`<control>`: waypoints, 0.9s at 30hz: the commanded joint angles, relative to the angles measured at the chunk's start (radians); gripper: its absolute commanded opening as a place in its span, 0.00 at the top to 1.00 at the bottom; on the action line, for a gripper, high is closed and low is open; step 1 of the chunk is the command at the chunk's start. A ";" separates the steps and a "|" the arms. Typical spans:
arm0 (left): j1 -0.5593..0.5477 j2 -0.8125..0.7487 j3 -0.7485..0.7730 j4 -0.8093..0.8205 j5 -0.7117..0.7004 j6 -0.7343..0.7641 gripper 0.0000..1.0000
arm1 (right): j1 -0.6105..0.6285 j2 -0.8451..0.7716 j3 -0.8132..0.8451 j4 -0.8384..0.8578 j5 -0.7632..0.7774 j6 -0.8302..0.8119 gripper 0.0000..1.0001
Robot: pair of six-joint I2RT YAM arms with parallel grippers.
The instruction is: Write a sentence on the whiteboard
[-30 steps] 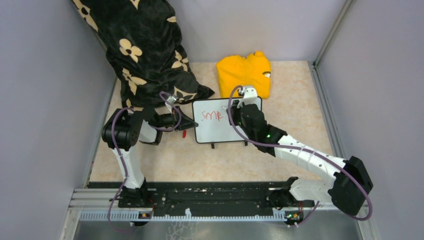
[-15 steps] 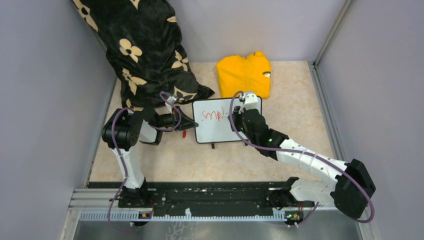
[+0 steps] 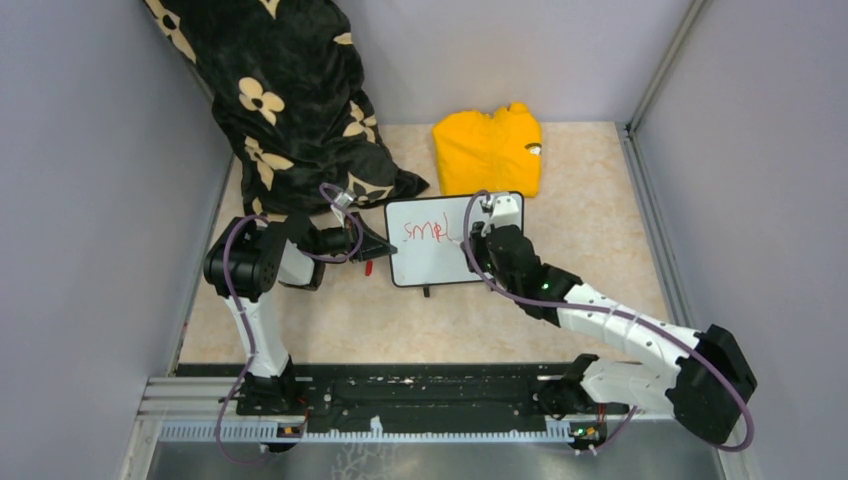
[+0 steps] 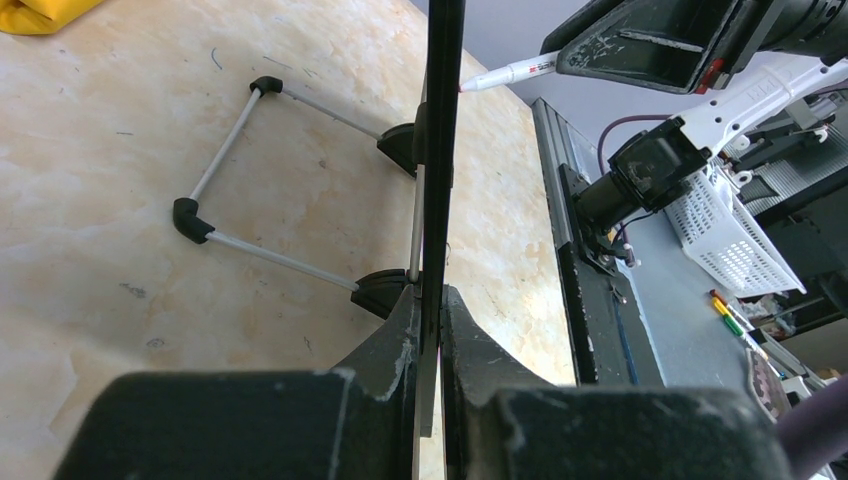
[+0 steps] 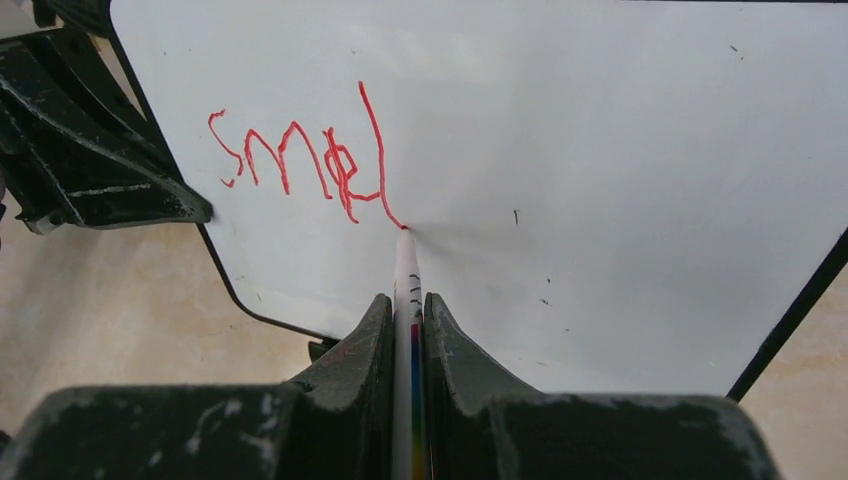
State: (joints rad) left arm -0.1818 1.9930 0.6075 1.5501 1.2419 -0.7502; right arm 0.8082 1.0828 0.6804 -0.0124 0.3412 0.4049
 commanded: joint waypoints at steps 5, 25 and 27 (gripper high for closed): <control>-0.009 -0.016 0.007 0.147 0.019 0.011 1.00 | -0.011 -0.099 0.020 0.040 0.001 -0.010 1.00; -0.010 -0.016 0.009 0.140 0.021 0.015 1.00 | -0.016 -0.003 0.076 0.081 0.068 -0.028 1.00; -0.010 -0.016 0.009 0.140 0.021 0.017 1.00 | -0.019 -0.002 0.072 0.076 0.075 -0.027 1.00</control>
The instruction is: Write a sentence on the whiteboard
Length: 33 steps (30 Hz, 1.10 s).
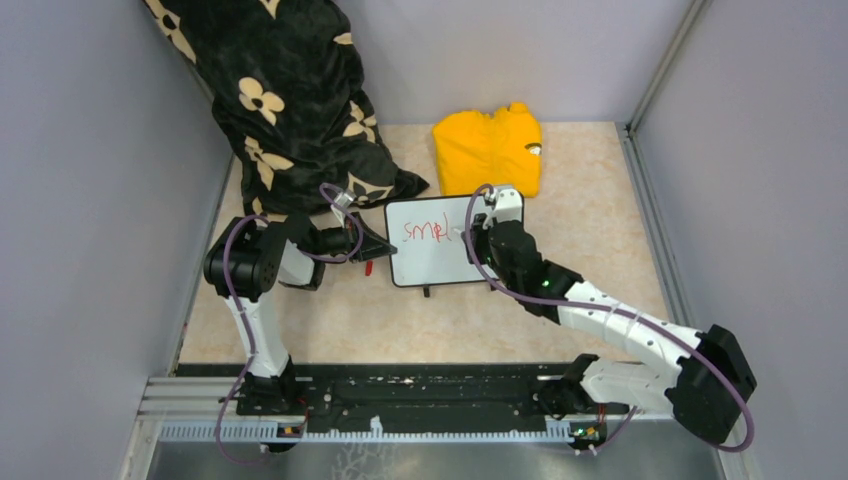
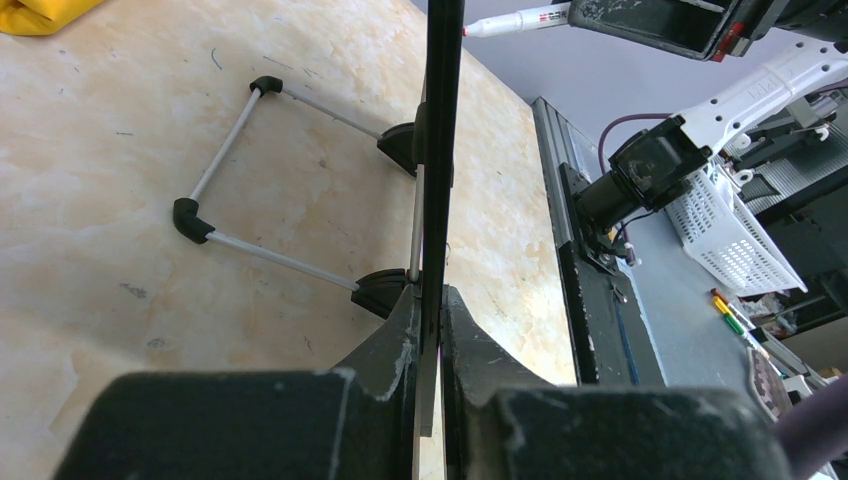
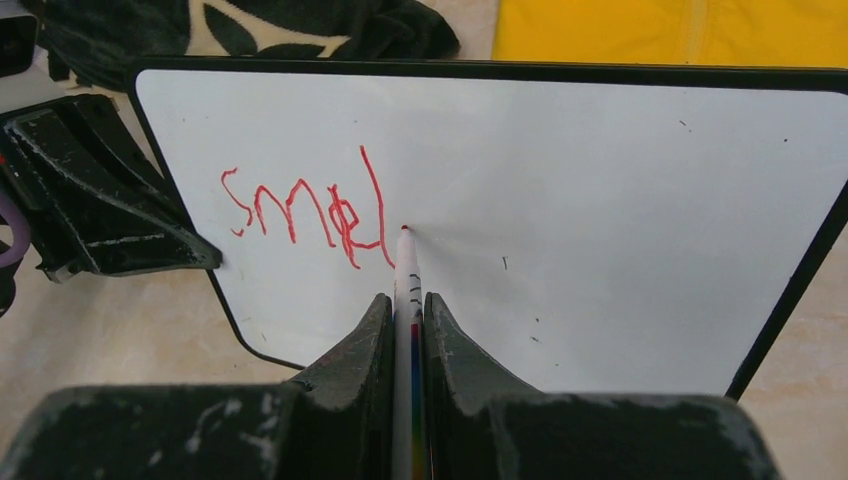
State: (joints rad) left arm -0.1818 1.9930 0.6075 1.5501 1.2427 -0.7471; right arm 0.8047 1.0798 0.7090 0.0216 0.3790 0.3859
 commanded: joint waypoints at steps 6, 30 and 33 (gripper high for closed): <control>-0.010 -0.016 0.009 0.139 0.020 0.014 1.00 | -0.023 -0.005 0.035 0.020 0.056 -0.003 1.00; -0.013 -0.018 0.008 0.139 0.022 0.015 1.00 | -0.038 -0.007 0.074 0.021 0.052 -0.024 1.00; -0.013 -0.017 0.007 0.138 0.023 0.016 1.00 | -0.039 0.000 0.079 0.027 0.047 -0.025 1.00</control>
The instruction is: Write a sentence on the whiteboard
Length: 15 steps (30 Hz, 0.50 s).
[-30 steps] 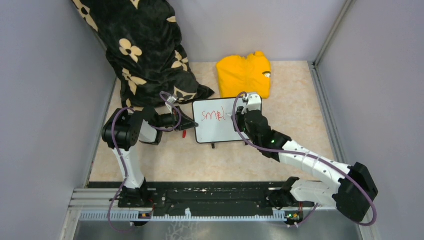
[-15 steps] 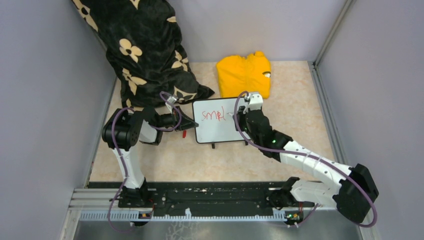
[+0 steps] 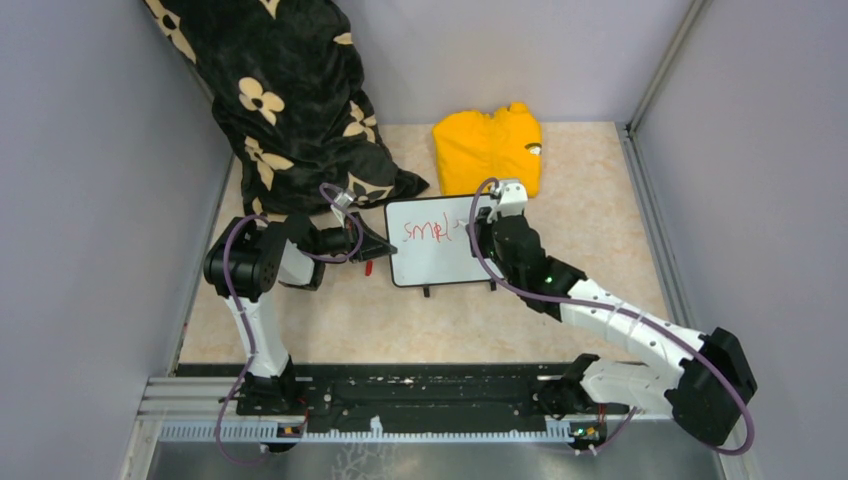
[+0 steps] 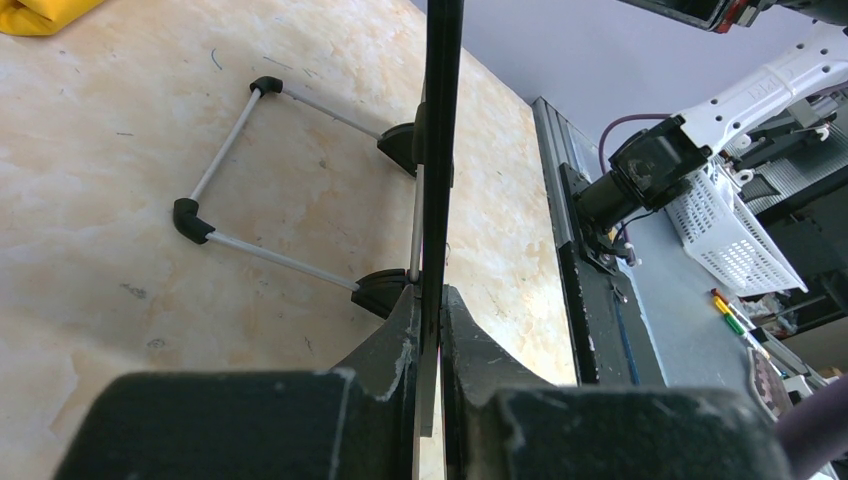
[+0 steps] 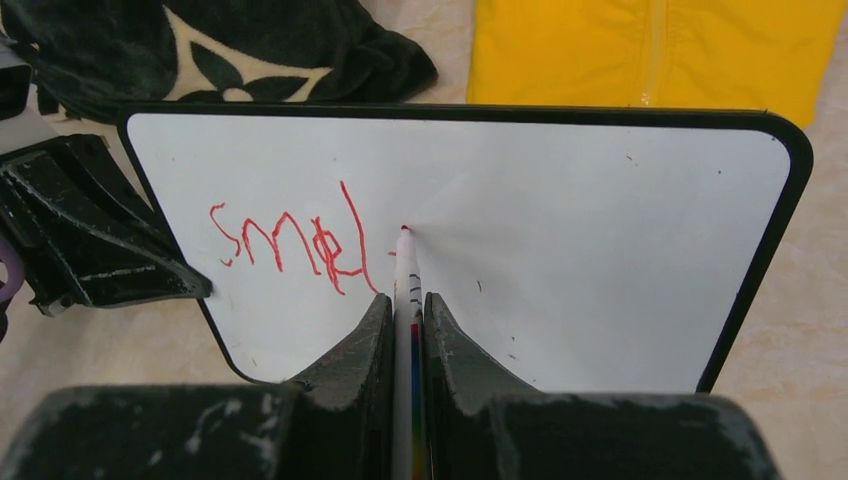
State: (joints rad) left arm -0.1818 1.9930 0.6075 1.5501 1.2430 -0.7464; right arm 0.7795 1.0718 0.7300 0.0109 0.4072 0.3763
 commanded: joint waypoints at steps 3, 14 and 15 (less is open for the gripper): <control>-0.013 -0.016 0.008 0.139 0.023 0.015 1.00 | -0.013 0.012 0.061 0.044 0.007 -0.017 1.00; -0.013 -0.016 0.009 0.137 0.022 0.015 1.00 | -0.013 0.036 0.052 0.036 -0.036 -0.009 1.00; -0.013 -0.017 0.009 0.137 0.021 0.015 1.00 | -0.014 0.036 0.049 0.034 -0.041 -0.007 1.00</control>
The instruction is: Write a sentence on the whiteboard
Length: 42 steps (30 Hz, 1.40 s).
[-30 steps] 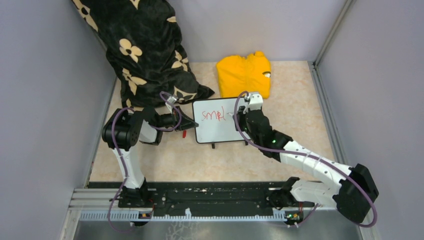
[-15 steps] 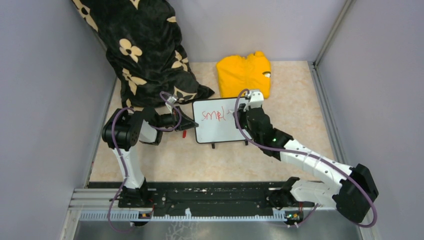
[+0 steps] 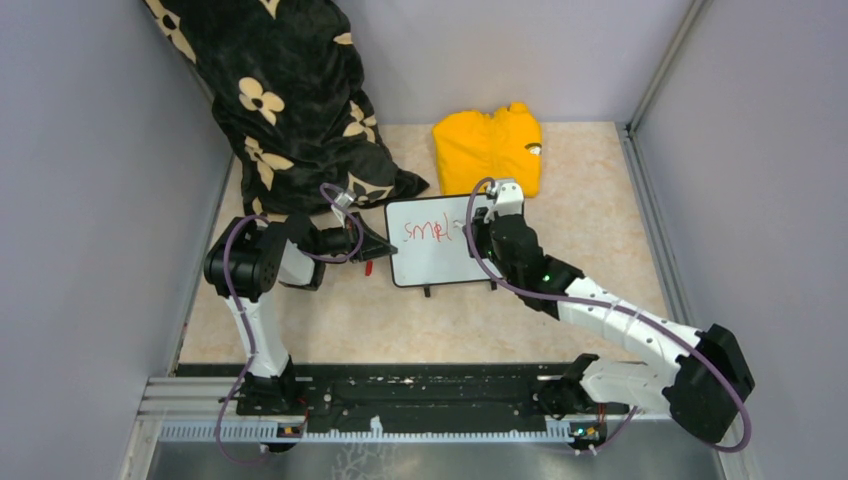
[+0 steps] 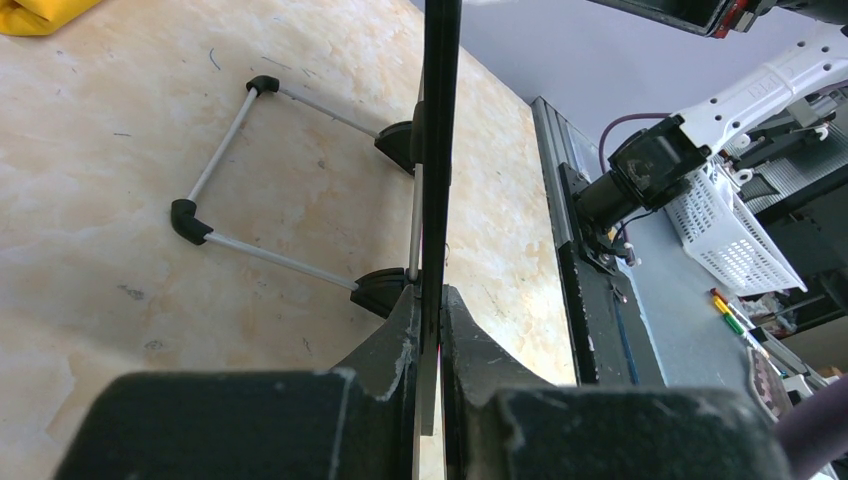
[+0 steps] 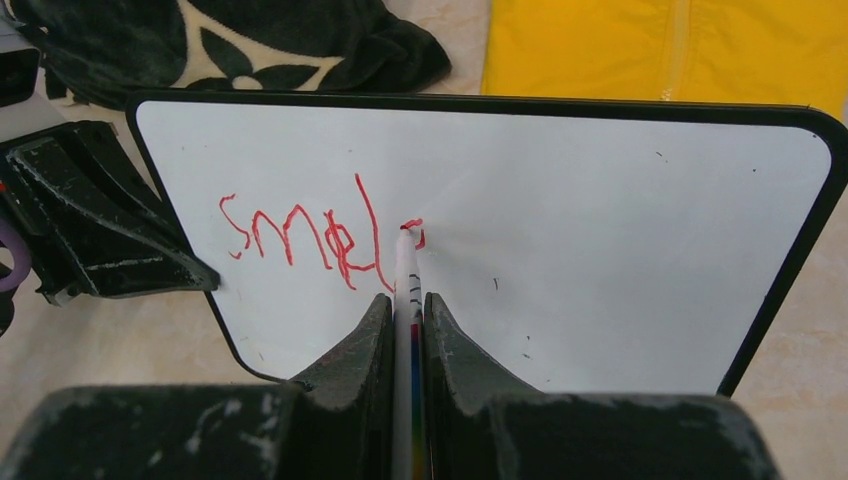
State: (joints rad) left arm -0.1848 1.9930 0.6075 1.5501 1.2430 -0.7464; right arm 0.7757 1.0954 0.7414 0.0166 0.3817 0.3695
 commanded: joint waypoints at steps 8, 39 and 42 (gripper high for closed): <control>-0.010 -0.018 0.008 0.136 0.021 0.016 1.00 | -0.010 -0.012 -0.016 0.002 -0.023 0.018 1.00; -0.012 -0.021 0.007 0.128 0.021 0.020 1.00 | -0.010 -0.185 -0.049 -0.052 0.008 -0.019 1.00; -0.012 -0.020 0.009 0.127 0.022 0.020 1.00 | -0.001 -0.212 -0.041 -0.032 -0.042 -0.024 1.00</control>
State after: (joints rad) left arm -0.1856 1.9896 0.6075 1.5501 1.2434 -0.7429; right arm 0.7757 0.9356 0.6804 -0.0750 0.4046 0.3672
